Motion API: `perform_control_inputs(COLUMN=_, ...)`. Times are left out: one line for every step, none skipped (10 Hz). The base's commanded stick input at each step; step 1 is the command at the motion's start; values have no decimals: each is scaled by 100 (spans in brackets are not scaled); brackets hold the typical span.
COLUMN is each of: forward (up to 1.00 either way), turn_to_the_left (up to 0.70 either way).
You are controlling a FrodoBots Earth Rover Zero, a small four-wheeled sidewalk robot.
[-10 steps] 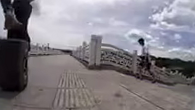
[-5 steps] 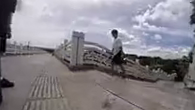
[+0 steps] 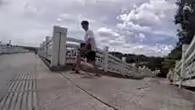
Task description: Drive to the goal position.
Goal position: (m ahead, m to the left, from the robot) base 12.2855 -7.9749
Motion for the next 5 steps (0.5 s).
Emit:
perform_control_inputs(forward=70, turn_to_the_left=-14)
perform_control_inputs(forward=70, turn_to_the_left=-7)
perform_control_inputs(forward=70, turn_to_the_left=-2)
perform_control_inputs(forward=70, turn_to_the_left=0)
perform_control_inputs(forward=70, turn_to_the_left=0)
